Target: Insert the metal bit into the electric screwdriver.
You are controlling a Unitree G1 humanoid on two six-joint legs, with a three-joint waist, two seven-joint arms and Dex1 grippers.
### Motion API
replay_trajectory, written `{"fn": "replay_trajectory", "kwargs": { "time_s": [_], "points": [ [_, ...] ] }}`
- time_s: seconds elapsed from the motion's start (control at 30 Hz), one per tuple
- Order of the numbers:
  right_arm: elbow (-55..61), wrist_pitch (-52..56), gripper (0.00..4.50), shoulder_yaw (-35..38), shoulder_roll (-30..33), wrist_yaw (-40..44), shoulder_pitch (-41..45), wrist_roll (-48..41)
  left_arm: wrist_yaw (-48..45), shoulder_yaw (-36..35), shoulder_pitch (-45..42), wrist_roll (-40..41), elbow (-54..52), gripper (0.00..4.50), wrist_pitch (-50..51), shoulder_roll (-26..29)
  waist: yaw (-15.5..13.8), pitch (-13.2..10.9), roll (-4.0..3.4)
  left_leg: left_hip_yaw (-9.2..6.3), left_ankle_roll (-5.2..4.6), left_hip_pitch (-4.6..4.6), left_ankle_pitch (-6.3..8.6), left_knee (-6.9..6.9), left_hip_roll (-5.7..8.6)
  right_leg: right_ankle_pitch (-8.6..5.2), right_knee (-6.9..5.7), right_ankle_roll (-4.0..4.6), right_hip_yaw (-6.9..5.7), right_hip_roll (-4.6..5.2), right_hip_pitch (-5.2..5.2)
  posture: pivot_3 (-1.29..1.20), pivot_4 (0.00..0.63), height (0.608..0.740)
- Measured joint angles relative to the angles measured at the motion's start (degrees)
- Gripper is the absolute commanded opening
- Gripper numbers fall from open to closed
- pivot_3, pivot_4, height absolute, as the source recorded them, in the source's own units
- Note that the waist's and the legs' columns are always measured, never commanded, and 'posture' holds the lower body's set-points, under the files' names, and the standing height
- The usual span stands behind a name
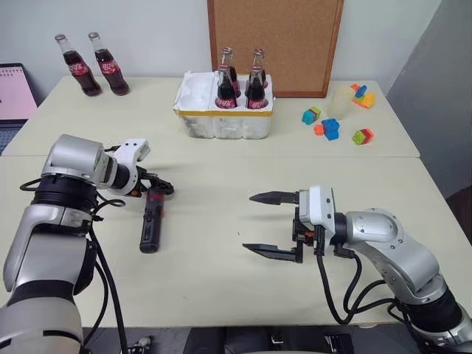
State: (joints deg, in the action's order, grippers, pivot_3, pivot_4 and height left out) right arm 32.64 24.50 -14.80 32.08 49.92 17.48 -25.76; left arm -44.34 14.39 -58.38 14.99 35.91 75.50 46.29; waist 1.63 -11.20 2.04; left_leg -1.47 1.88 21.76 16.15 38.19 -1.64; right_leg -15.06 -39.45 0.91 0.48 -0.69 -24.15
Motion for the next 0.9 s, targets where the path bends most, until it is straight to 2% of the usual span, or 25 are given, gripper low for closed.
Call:
{"fn": "replay_trajectory", "kwargs": {
  "time_s": [0.23,0.37,0.53,0.73,0.9],
  "points": [
    [1.2,0.0,4.5,0.1,0.8,0.0,-0.8,0.0,-0.1,0.0,0.0,-2.4,1.7,2.43,-1.2,-1.2,0.0,0.0,0.01,0.0,0.01,-0.14,-0.02,0.13,0.03,-0.15,-0.42,-0.25,0.02,-0.01,0.0,0.0,0.15,0.74],
    [1.7,0.0,4.5,0.1,1.3,0.0,-1.2,-0.1,-0.4,0.0,0.1,-2.8,1.7,1.8,-1.3,-1.7,0.1,0.0,0.0,0.02,0.01,-0.17,-0.02,0.29,0.03,-0.15,-0.51,-0.25,0.05,-0.02,0.04,0.0,0.15,0.74],
    [2.2,0.0,4.5,0.2,1.7,0.0,-1.2,-0.1,-1.0,-0.1,0.4,-2.9,1.3,1.67,-1.4,-1.8,0.2,0.0,0.0,0.05,0.01,-0.19,-0.02,0.31,0.04,-0.15,-0.52,-0.25,0.1,-0.03,0.05,0.0,0.15,0.74],
    [2.2,0.3,4.5,1.3,2.8,0.1,-1.1,-0.3,-3.7,-0.1,1.7,-3.1,0.3,1.66,-7.0,-1.7,-0.1,0.0,0.0,-0.01,0.01,0.0,-0.02,0.56,0.0,-0.14,-0.53,-0.25,-0.1,-0.03,0.04,0.0,0.15,0.74],
    [3.5,1.7,4.5,3.8,4.8,0.7,-1.1,-2.6,-3.7,-6.2,2.8,-0.9,-6.2,1.65,-14.9,-4.6,-1.0,0.0,0.06,-0.04,0.01,0.23,-0.02,0.74,0.0,-0.14,-0.48,-0.24,-0.2,0.06,0.03,0.0,0.15,0.74]
  ]
}}
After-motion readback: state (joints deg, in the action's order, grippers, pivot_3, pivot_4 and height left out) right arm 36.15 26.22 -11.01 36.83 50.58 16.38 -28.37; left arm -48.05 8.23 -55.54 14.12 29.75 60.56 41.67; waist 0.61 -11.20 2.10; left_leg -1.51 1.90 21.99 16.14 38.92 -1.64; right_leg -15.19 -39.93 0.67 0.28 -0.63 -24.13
